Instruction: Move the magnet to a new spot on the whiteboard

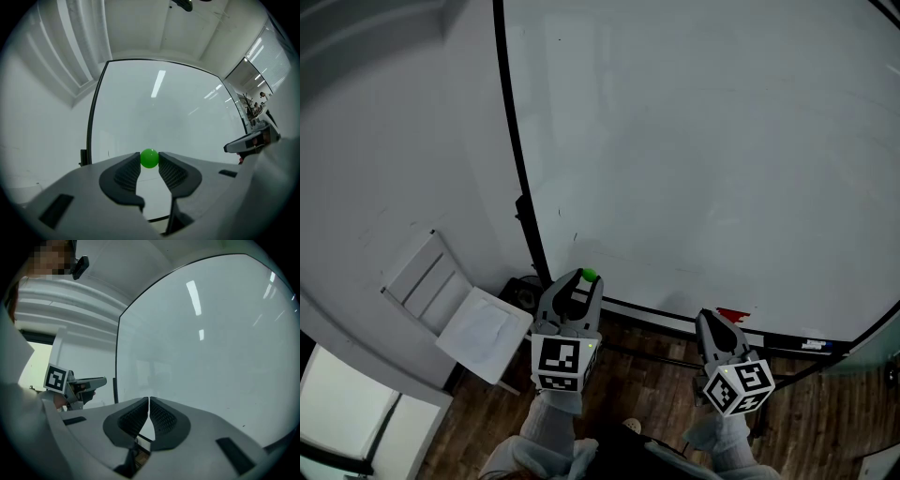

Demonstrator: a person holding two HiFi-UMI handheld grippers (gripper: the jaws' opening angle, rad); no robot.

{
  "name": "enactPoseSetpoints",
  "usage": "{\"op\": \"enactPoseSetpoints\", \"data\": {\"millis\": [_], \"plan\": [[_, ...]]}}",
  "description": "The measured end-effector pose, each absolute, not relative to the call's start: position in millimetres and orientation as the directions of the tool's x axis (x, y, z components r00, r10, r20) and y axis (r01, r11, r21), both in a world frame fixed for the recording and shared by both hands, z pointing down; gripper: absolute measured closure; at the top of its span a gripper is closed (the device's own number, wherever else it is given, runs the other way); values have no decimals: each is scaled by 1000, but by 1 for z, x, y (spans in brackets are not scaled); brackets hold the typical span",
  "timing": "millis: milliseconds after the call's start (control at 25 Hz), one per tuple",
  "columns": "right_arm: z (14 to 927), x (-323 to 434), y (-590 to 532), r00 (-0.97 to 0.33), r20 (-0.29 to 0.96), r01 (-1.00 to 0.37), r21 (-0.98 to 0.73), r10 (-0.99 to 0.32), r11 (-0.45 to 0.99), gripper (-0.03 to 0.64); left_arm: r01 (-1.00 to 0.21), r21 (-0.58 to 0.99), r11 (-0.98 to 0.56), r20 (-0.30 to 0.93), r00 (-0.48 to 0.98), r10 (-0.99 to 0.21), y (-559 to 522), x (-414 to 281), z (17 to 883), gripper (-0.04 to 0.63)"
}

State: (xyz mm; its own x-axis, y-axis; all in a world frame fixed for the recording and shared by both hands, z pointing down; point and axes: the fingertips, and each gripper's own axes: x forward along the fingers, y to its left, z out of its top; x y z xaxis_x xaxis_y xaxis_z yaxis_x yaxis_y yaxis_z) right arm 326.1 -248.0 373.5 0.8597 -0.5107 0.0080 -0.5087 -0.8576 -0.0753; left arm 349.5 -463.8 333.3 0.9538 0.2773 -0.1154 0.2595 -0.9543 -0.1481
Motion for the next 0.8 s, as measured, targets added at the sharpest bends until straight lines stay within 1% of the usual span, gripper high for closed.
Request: {"op": "enactPoseSetpoints", "data": {"millis": [400, 800], "plan": [[390, 289, -235, 872, 34, -483, -96, -488, -870, 583, 286, -125, -950, -50, 955, 294, -457, 312, 372, 469], [397, 277, -217, 891, 45, -446, -104, -453, -889, 583, 346, -147, -927, -38, 934, 355, -430, 308, 373, 470]]}}
